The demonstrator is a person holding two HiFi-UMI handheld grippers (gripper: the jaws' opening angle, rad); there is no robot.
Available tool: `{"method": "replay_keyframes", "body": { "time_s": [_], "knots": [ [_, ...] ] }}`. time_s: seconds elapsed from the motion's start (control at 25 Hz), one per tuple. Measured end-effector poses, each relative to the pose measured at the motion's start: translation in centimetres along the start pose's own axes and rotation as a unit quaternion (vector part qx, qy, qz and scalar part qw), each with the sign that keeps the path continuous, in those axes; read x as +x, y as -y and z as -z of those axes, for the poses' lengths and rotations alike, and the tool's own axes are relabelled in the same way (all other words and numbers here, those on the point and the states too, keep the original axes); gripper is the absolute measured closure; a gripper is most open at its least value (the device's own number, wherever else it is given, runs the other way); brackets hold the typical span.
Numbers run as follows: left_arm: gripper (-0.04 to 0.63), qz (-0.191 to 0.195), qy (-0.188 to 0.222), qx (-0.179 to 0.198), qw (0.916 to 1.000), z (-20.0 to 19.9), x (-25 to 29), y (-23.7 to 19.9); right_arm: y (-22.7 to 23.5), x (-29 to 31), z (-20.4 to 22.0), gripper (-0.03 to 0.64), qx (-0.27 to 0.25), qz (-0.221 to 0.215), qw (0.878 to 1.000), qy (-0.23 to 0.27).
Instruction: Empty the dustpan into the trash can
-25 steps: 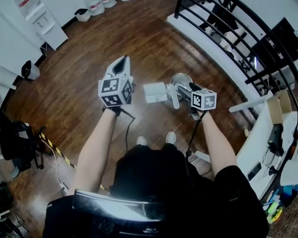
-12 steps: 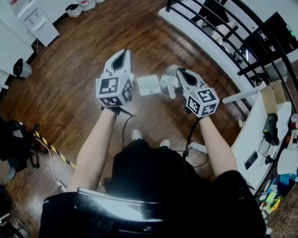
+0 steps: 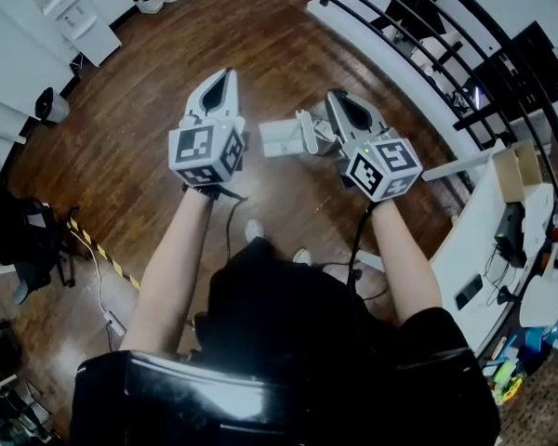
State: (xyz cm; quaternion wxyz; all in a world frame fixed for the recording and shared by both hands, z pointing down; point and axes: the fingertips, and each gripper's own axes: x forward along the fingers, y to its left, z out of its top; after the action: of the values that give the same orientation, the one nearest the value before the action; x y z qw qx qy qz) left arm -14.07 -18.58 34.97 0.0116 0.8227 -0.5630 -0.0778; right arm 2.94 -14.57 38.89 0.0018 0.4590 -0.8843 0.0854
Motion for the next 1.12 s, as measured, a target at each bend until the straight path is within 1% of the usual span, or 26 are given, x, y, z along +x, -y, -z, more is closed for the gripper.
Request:
{"method": "replay_keyframes", "body": {
  "time_s": [0.12, 0.32, 0.48, 0.6, 0.72, 0.88, 1.0, 1.12],
  "knots": [
    [0.592, -0.008, 0.004, 0.009, 0.9999, -0.4, -1.7, 2.8, -0.8, -2.3, -0.3, 0.611, 0.003, -0.014, 1.000, 0.004],
    [0.592, -0.019, 0.011, 0.020, 0.9996, -0.9, -4.9, 7.5, -2.1, -6.4, -0.3, 0.612, -0.009, -0.045, 0.999, 0.005],
    [0.592, -0.028, 0.011, 0.030, 0.9991, -1.2, -7.4, 10.2, -3.0, -8.9, 0.1, 0.611, -0.005, -0.065, 0.998, 0.007],
    [0.592, -0.041, 0.007, 0.043, 0.9982, -1.7, -9.0, 10.8, -4.1, -9.7, 0.4, 0.612, 0.006, -0.077, 0.997, 0.011],
    [0.592, -0.028, 0.008, 0.049, 0.9984, -2.2, -9.9, 11.7, -5.0, -10.1, 0.3, 0.612, 0.010, -0.077, 0.997, 0.018],
    [0.592, -0.013, 0.008, 0.043, 0.9989, -2.3, -10.5, 12.7, -5.6, -10.5, 0.8, 0.611, 0.009, -0.076, 0.997, 0.014],
    [0.592, -0.010, 0.002, 0.045, 0.9989, -1.8, -10.9, 12.4, -6.0, -10.4, 1.1, 0.612, 0.014, -0.072, 0.997, 0.011],
    [0.592, -0.001, 0.001, 0.039, 0.9992, -2.0, -11.0, 11.7, -6.8, -9.9, 1.3, 0.612, 0.011, -0.064, 0.998, 0.006]
  ]
}}
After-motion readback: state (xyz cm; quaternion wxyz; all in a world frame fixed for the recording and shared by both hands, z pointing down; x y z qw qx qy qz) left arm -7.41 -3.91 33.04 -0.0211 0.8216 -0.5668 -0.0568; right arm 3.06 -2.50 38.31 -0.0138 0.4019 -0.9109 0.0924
